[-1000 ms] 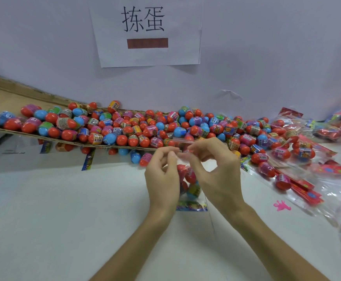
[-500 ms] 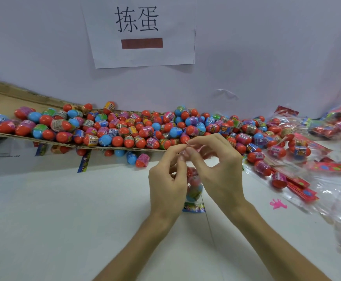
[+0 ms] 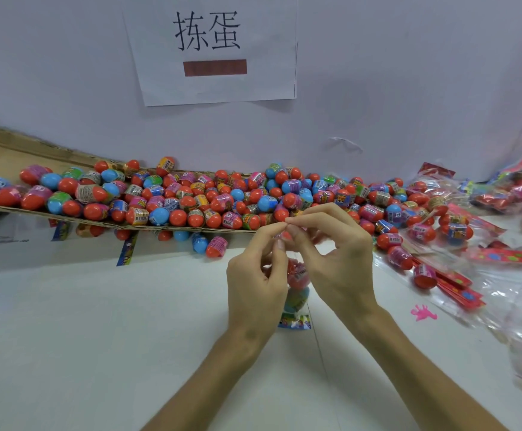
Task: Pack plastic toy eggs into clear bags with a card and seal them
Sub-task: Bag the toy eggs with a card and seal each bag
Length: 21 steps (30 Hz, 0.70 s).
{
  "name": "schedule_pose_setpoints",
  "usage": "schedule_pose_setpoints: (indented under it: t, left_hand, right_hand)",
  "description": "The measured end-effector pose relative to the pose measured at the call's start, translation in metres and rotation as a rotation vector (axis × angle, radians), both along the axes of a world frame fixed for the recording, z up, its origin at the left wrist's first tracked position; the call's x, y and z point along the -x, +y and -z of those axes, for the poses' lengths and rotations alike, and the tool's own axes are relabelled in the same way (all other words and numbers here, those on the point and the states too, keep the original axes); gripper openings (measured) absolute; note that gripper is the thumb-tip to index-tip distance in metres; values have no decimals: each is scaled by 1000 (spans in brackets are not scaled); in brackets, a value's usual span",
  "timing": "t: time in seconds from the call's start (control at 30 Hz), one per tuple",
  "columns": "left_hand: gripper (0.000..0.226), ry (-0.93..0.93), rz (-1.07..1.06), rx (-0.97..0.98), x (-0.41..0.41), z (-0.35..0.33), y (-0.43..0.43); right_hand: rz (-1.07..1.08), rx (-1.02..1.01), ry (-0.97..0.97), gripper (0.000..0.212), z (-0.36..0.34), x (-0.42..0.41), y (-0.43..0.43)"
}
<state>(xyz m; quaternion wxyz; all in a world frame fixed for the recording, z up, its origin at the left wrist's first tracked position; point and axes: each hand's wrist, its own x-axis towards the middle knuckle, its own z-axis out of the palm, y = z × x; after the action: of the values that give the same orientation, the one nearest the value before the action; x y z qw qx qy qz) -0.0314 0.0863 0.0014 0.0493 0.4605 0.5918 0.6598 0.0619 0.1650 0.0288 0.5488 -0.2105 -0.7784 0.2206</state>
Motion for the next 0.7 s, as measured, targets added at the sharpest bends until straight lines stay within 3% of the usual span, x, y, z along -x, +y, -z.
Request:
schedule_pose_setpoints:
  t: [0.43, 0.6, 0.7]
  left_hand:
    - [29, 114, -3, 13, -1, -1, -1]
    - [29, 35, -7, 20, 0, 0, 0]
    - [26, -31, 20, 17, 1, -2, 0]
  right_hand:
    - [32, 74, 27, 4, -5, -2, 2]
    - [34, 142, 86, 3, -6, -6, 5]
    - [-27, 77, 57, 6, -6, -6, 4]
